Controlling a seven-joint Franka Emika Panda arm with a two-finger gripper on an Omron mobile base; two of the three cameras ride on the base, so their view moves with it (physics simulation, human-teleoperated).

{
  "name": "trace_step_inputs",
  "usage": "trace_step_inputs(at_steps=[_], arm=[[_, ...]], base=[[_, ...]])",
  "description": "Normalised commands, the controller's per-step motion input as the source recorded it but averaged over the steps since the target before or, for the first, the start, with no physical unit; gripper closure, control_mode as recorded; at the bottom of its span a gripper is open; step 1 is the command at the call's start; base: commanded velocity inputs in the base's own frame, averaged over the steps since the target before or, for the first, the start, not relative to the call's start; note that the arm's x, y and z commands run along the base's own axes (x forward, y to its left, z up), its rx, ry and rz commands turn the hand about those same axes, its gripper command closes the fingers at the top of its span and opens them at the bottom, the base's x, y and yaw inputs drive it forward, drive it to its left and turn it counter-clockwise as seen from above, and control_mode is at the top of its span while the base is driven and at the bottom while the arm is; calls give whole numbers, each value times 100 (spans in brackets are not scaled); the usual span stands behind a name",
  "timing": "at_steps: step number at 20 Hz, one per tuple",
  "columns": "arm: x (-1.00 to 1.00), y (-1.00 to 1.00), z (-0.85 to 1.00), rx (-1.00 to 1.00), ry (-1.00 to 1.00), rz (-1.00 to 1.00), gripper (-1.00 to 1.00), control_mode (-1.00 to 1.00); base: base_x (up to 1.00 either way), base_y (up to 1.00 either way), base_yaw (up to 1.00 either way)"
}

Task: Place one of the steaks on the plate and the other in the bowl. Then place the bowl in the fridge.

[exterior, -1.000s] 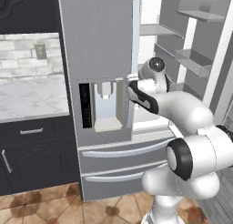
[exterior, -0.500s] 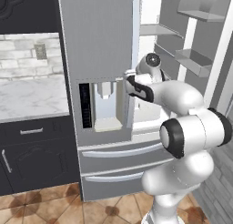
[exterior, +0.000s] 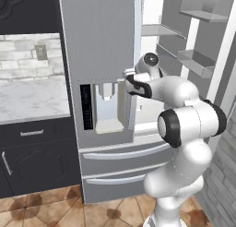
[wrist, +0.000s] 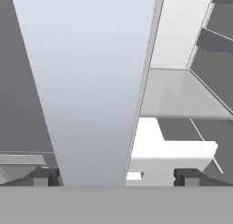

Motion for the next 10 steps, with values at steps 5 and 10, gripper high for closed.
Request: trace_step_inputs(at_steps=[5, 10], arm=[[37, 5, -11, 0, -6, 0, 100, -100], [6, 0, 0, 0, 0, 0, 100, -100]], base=[[0, 0, 0], [0, 0, 0]])
